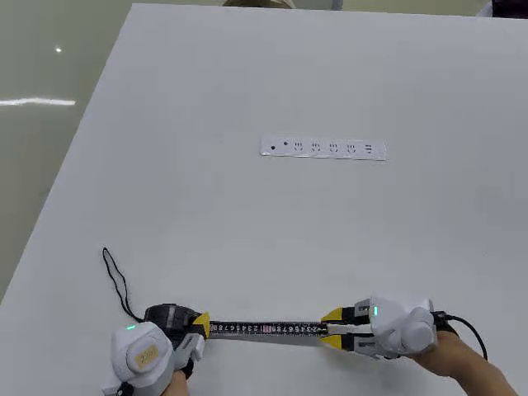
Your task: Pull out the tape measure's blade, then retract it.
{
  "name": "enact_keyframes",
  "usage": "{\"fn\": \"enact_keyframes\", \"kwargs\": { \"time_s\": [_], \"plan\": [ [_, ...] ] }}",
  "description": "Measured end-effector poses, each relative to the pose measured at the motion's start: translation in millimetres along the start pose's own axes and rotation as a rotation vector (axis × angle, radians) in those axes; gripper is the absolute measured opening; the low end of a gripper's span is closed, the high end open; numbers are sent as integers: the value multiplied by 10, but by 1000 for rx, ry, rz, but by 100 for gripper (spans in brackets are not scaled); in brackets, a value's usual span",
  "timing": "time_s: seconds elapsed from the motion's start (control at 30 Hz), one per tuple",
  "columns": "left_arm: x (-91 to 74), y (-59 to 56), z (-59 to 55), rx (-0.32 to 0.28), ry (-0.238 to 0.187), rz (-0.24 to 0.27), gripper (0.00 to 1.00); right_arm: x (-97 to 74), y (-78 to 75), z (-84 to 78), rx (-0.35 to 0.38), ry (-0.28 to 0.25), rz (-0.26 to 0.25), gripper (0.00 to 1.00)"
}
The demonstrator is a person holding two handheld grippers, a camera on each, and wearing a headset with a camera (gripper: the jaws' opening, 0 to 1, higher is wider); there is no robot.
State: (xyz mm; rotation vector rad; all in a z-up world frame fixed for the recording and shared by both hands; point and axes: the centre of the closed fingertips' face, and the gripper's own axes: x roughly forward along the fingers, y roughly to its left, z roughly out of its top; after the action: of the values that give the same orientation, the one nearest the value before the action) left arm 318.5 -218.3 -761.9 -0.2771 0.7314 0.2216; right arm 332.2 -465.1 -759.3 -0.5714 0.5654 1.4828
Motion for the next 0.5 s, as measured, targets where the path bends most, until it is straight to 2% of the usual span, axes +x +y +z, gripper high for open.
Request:
{"fn": "enact_keyframes", "kwargs": {
  "time_s": [0.5],
  "plan": [
    [-6,11,17,-45,7,-22,63,38,-19,61,-11,-3,6,12]
  ]
}}
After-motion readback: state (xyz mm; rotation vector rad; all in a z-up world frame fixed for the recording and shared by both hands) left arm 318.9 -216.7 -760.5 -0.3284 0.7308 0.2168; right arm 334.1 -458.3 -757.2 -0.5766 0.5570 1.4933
